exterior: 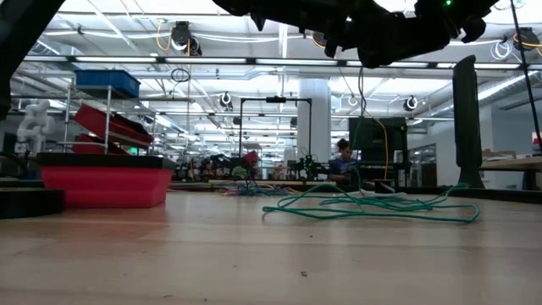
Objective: Coil cords
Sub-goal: Coil the green wire onto the spool
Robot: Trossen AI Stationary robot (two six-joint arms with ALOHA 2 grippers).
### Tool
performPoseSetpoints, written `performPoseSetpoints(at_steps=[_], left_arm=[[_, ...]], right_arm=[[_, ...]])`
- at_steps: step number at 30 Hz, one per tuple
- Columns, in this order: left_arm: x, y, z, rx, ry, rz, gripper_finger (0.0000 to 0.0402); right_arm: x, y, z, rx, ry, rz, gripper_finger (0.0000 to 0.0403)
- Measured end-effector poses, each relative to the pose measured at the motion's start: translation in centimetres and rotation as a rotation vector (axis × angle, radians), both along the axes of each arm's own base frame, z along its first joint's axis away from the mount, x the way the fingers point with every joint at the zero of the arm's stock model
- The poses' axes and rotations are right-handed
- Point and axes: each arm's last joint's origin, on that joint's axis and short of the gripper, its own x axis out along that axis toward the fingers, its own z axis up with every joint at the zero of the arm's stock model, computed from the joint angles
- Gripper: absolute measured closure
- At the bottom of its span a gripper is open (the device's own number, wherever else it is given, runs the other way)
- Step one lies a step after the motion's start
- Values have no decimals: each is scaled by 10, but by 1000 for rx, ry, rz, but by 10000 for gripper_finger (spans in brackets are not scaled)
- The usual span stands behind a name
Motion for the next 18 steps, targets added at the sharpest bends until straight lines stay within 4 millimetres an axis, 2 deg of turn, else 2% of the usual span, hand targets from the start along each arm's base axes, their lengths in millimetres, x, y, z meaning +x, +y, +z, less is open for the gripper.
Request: performPoseSetpoints(at_steps=[9,18], left_arm=[[0,-4,0,-17,3,7,217],[2,-8,-4,-1,18,24,217]], right_arm=[[-1,-1,1,-24,-42,-6,403],[-2,-1,4,-96,-175,-7,403]])
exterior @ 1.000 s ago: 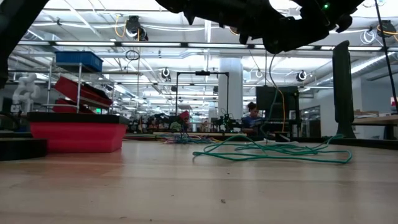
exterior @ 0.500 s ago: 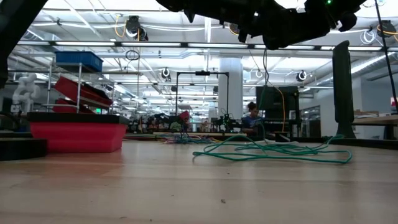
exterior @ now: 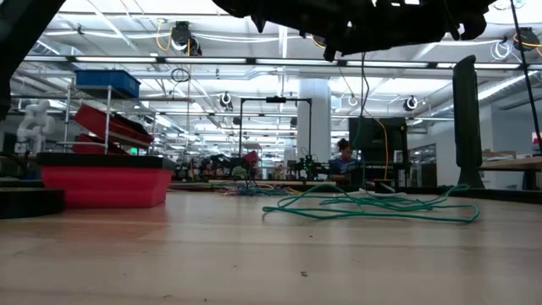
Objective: Coil cords
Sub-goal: Coil the green wire onto the spool
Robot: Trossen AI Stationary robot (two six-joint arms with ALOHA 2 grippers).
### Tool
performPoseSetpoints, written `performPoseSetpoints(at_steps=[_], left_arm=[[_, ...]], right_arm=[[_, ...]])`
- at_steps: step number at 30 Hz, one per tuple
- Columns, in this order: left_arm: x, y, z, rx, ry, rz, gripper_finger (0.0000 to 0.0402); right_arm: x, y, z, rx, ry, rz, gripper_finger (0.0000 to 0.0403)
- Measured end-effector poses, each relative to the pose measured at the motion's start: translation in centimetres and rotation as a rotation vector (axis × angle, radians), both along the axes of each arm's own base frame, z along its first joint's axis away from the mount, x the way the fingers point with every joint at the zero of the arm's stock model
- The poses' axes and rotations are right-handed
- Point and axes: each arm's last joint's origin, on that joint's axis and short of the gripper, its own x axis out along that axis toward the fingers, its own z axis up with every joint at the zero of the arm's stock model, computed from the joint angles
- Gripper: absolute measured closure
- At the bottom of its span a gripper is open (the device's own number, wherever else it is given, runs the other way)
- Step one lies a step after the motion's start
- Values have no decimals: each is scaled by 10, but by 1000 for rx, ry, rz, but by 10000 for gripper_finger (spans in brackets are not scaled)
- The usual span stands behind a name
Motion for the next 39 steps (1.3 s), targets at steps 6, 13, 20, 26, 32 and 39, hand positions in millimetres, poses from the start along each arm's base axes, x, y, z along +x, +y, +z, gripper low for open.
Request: performPoseSetpoints(at_steps=[6,13,20,26,32,39], left_arm=[[1,-11,1,98,-11,35,217],[3,-20,0,196,-15,72,217],[11,-24,-21,182,24,31,217],[15,-34,-23,212,-16,26,217],[16,-45,-13,243,-120,30,217],[23,-38,-18,240,-194,41,217]], right_arm=[[0,-2,1,-13,-43,-6,403],[0,-2,1,2,-84,-8,403],[-6,-5,8,17,-154,-11,403],[-21,-9,22,27,-182,-7,403],[-35,-10,35,43,-217,7,403],[-44,-9,42,60,-257,28,403]])
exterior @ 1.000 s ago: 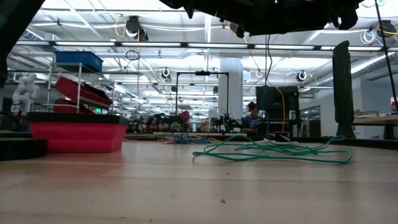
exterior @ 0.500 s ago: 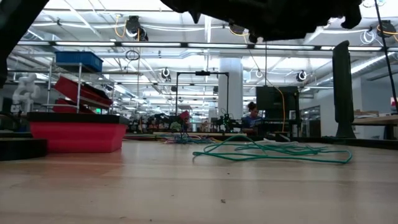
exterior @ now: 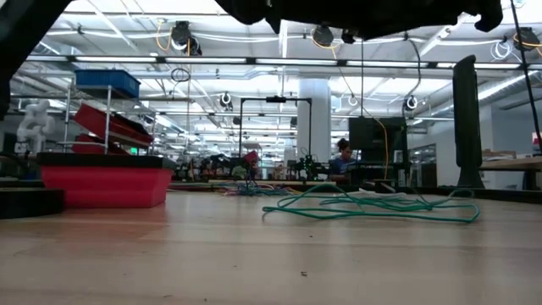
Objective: Coil cords
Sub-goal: Coil the green wire onto the spool
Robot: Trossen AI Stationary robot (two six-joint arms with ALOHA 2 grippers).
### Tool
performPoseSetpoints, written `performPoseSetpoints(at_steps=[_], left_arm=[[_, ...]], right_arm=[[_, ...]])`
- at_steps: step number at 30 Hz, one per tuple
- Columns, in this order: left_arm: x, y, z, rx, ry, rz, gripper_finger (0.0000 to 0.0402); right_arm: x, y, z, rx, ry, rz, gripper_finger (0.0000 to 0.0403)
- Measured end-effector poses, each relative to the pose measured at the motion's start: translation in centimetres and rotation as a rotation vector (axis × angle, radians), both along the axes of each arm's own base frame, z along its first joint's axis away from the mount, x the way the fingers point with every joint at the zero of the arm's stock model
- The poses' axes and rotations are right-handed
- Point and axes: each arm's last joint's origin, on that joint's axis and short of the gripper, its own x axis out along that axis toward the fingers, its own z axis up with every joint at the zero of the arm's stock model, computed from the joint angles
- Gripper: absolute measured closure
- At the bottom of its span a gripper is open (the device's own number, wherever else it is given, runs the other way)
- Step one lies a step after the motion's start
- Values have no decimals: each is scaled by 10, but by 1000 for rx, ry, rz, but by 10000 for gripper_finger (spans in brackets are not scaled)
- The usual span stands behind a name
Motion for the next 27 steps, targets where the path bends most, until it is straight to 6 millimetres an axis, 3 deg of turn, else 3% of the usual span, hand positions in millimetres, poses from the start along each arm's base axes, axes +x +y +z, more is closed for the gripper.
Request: performPoseSetpoints(at_steps=[8,18,27], left_arm=[[10,4,-22,1,-17,3,217],[11,34,-27,-2,-21,56,217],[13,26,-28,53,-53,13,217]], right_arm=[[-4,5,3,18,-39,36,403],[-6,18,4,45,-98,110,403],[-3,22,6,56,-126,122,403]])
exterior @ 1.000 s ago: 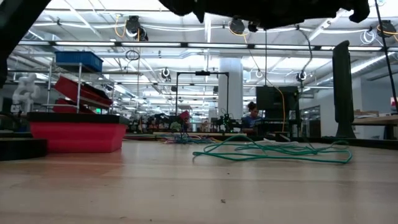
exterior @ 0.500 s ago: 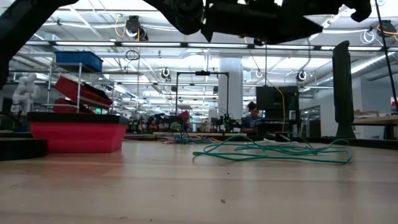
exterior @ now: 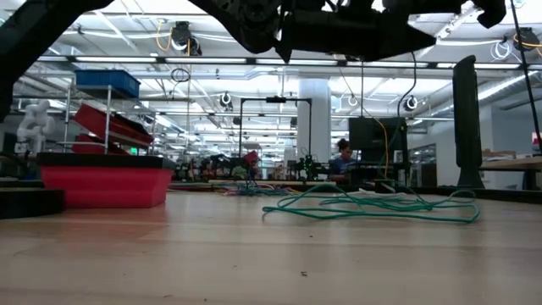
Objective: Coil cords
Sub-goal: Coil the green wire onto the spool
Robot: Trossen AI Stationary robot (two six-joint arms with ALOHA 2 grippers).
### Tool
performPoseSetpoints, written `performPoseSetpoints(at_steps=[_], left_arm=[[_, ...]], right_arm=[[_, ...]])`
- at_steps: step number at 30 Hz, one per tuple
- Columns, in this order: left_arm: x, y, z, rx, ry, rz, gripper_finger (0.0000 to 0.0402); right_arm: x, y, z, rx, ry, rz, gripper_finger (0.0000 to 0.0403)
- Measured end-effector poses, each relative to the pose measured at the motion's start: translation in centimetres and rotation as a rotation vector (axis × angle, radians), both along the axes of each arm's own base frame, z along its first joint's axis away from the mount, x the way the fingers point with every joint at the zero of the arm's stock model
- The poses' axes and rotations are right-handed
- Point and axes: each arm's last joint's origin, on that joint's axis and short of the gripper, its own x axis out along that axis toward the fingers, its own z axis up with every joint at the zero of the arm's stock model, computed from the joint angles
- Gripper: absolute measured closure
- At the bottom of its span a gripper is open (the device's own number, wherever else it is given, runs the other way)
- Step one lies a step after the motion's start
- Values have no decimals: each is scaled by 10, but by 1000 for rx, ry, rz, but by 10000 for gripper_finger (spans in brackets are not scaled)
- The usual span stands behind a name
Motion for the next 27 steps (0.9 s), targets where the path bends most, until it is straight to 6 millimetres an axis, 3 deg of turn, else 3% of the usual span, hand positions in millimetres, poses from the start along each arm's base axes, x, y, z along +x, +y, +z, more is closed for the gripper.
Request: performPoseSetpoints(at_steps=[7,17,27], left_arm=[[1,15,-6,-9,21,32,221],[0,25,-8,67,37,19,279],[-2,39,-12,69,78,19,293]], right_arm=[[-9,10,5,18,-32,78,403],[-23,30,7,26,-34,225,403],[-27,38,8,8,-7,280,403]])
